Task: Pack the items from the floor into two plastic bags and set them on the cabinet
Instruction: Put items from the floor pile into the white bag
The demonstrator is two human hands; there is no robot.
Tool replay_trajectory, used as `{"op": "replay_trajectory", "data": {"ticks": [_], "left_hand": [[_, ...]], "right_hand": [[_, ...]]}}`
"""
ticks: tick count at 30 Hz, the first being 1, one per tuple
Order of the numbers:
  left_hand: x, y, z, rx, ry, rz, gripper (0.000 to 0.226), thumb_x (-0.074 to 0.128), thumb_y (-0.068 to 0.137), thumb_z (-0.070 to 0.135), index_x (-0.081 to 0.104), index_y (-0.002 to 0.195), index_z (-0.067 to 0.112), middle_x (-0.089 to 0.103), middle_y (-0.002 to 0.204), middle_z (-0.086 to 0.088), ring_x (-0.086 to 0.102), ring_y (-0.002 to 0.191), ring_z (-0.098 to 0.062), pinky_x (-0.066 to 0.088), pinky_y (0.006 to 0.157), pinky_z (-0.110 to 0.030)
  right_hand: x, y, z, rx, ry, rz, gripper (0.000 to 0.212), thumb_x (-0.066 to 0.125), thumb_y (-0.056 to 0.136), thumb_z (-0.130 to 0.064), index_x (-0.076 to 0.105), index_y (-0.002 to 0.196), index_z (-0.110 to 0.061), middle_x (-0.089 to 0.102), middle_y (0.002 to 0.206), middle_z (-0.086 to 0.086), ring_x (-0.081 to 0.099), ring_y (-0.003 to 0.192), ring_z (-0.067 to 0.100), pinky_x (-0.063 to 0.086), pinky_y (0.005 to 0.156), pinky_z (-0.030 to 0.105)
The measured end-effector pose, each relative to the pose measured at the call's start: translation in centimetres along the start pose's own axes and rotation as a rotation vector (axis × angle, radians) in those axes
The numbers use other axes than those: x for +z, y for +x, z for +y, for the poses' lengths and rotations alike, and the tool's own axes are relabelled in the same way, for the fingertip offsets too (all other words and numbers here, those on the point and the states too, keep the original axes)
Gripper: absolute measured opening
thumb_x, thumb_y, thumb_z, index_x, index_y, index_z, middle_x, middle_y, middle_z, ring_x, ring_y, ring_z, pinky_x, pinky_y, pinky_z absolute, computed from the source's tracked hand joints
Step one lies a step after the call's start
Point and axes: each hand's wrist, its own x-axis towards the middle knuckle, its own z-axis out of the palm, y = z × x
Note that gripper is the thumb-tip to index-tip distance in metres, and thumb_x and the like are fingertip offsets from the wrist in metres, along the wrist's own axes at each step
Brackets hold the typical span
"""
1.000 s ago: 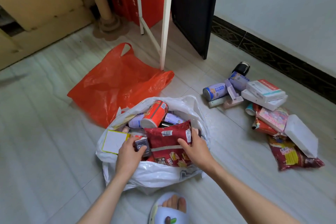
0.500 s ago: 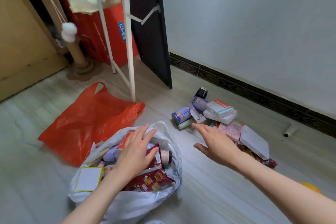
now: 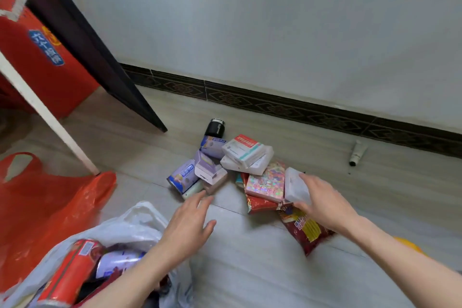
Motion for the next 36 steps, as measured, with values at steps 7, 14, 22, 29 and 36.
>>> {"op": "replay_trajectory", "data": {"ticks": [7, 14, 22, 29, 36], "left_hand": [[1.2, 10.7, 3.1, -0.03, -0.134, 0.078, 0.064, 0.052, 0.088, 0.044, 0.024, 0.143, 0.028, 0.018, 0.153, -0.007, 0.02, 0.14, -0.021, 0.026, 0.11, -0.033], [2.0, 17.2, 7.0, -0.17, -0.082, 0.074, 0.064, 0.039, 0.084, 0.064, 0.02, 0.141, 0.041, 0.009, 0.154, -0.015, 0.022, 0.136, -0.041, 0.03, 0.106, -0.048], [2.8, 14.9, 6.3, -0.158, -0.248, 0.232, 0.035, 0.051, 0.086, 0.044, 0.048, 0.116, 0.025, 0.049, 0.125, -0.011, 0.044, 0.115, -0.03, 0.041, 0.095, -0.041], [1.8, 12.2, 5.8, -0.084, -0.238, 0.316, 0.039, 0.061, 0.08, 0.029, 0.055, 0.117, 0.018, 0.051, 0.12, -0.003, 0.042, 0.113, -0.023, 0.039, 0.094, -0.037], [-2.7, 4.4, 4.7, 0.099, -0.174, 0.337, 0.036, 0.074, 0.073, 0.019, 0.064, 0.107, 0.01, 0.059, 0.111, -0.004, 0.052, 0.107, -0.022, 0.042, 0.09, -0.031]], "right_hand": [[3.0, 4.9, 5.2, -0.007, 0.046, -0.208, 0.116, 0.068, 0.07, -0.054, -0.011, 0.147, -0.018, -0.004, 0.158, 0.003, 0.001, 0.145, 0.019, 0.013, 0.118, 0.041], [4.5, 7.1, 7.4, -0.04, 0.061, -0.217, 0.114, 0.071, 0.065, -0.055, -0.001, 0.146, -0.022, 0.015, 0.153, 0.005, 0.017, 0.14, 0.023, 0.019, 0.114, 0.033], [4.4, 5.7, 6.2, 0.092, 0.294, 0.112, 0.109, 0.062, 0.056, -0.069, 0.012, 0.143, -0.026, 0.037, 0.133, 0.005, 0.035, 0.122, 0.023, 0.034, 0.098, 0.036], [5.4, 2.4, 4.3, 0.0, 0.217, 0.2, 0.11, 0.052, 0.058, -0.077, 0.014, 0.145, -0.022, 0.039, 0.13, 0.001, 0.035, 0.12, 0.019, 0.029, 0.101, 0.031], [3.9, -1.6, -0.6, -0.085, 0.183, 0.238, 0.093, 0.056, 0.066, -0.071, 0.025, 0.141, -0.026, 0.037, 0.134, -0.002, 0.033, 0.124, 0.019, 0.027, 0.102, 0.032]]}}
